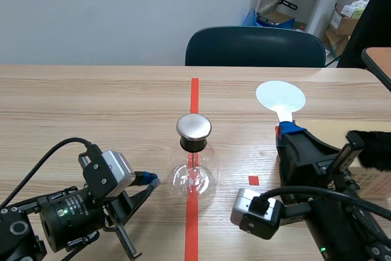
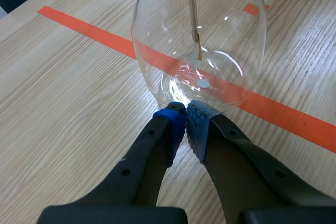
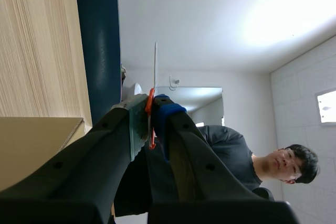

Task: Do the electroscope experiment

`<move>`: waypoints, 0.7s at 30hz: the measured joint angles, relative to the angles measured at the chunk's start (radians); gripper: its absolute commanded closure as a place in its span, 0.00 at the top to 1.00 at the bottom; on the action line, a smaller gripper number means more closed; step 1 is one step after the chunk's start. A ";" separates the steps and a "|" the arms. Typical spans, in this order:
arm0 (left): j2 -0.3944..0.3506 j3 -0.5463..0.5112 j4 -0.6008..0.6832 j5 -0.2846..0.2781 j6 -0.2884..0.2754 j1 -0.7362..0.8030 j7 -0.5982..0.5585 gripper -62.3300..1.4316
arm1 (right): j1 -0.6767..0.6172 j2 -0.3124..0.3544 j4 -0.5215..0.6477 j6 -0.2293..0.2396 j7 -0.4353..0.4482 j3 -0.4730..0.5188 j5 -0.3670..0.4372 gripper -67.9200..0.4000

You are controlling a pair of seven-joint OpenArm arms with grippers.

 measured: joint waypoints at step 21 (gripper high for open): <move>0.000 0.000 0.000 0.000 0.000 0.000 0.007 0.11 | 0.000 0.000 0.000 0.000 0.000 0.000 0.000 0.03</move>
